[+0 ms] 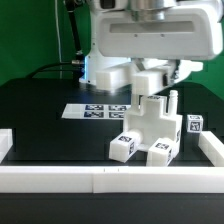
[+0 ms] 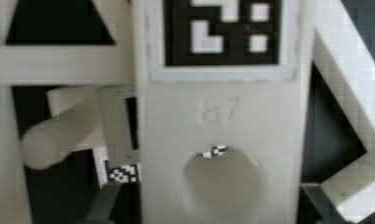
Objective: Assemble chair
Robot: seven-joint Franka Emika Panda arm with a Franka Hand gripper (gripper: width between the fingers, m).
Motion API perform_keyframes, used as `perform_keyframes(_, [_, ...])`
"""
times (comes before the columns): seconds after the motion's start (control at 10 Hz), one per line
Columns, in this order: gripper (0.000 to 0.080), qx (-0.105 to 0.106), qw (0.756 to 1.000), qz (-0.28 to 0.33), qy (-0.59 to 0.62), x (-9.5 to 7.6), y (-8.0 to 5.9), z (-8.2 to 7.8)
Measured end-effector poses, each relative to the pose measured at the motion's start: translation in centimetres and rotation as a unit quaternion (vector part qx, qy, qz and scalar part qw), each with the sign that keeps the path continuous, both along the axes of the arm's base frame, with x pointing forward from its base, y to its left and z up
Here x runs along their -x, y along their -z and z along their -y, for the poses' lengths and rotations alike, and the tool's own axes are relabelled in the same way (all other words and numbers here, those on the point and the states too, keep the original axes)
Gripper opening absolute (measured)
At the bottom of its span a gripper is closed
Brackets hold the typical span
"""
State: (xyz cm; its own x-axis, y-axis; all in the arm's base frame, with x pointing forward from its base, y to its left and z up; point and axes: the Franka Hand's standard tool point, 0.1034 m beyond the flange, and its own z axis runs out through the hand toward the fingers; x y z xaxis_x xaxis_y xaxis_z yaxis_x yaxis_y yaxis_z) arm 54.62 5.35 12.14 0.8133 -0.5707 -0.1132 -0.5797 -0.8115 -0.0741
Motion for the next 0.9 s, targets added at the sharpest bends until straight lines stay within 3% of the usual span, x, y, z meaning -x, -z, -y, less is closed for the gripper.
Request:
perform_keyframes(0.4, [0.0288,-0.001,1.000,0.003,-0.029,0.0,0.1,0.2])
perform_keyframes(0.9, [0.0288,-0.001,0.998,0.010,-0.055,-1.0,0.2,-1.1])
